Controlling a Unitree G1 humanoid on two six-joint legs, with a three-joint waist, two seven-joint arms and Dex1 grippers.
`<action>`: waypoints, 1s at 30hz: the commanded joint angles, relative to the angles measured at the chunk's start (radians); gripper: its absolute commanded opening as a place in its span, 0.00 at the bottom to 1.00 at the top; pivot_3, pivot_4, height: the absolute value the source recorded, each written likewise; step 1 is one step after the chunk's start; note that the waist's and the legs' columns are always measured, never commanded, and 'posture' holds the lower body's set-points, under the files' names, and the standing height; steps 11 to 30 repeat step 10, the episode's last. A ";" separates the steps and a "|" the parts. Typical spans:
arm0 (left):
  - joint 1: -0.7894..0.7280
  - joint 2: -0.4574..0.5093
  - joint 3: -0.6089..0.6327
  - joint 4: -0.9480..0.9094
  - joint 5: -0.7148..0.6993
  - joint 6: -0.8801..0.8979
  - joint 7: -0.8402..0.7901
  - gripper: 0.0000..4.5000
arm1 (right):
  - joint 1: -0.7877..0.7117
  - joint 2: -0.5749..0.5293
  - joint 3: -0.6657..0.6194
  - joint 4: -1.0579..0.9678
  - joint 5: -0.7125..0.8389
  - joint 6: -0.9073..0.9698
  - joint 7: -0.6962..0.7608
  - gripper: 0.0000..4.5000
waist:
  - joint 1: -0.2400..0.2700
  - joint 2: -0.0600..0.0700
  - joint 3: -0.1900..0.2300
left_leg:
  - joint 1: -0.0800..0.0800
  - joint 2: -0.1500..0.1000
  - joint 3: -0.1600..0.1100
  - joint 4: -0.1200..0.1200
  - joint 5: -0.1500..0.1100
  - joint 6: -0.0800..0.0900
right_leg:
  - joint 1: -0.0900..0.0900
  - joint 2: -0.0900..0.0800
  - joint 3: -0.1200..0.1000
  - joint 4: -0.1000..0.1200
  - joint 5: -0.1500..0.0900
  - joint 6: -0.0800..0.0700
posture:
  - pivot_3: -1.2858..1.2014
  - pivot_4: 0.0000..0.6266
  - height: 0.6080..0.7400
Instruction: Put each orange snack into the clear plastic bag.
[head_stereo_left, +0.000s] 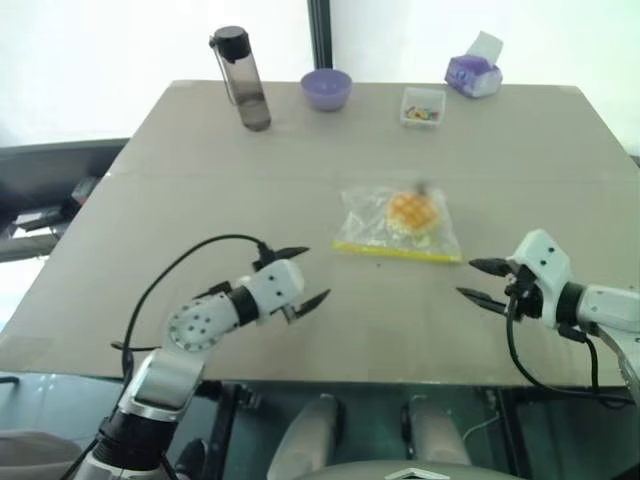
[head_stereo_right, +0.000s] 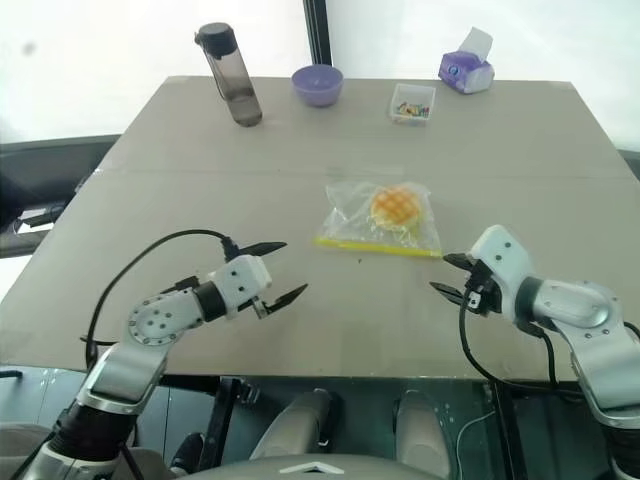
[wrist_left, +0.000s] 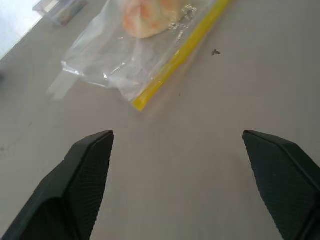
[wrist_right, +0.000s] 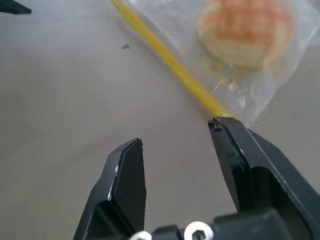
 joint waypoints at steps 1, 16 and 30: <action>0.073 0.003 0.108 -0.111 -0.126 0.108 -0.005 0.97 | 0.072 0.016 -0.164 -0.003 0.125 0.019 0.021 0.56 | 0.000 0.001 0.000 | 0.000 0.000 0.000 0.000 0.000 0.001 | -0.001 0.000 0.001 0.000 0.000 0.000 | 0.52 0.24 0.99; 0.233 0.000 0.265 -0.305 -0.299 0.337 0.043 0.97 | 0.192 -0.022 -0.375 0.086 0.300 0.023 0.109 0.56 | 0.003 0.001 0.000 | -0.001 0.000 0.002 -0.004 0.000 0.000 | -0.002 -0.001 0.001 -0.001 0.000 -0.001 | 0.52 0.24 0.99; 0.233 0.000 0.265 -0.305 -0.299 0.337 0.043 0.97 | 0.192 -0.022 -0.375 0.086 0.300 0.023 0.109 0.56 | 0.003 0.001 0.000 | -0.001 0.000 0.002 -0.004 0.000 0.000 | -0.002 -0.001 0.001 -0.001 0.000 -0.001 | 0.52 0.24 0.99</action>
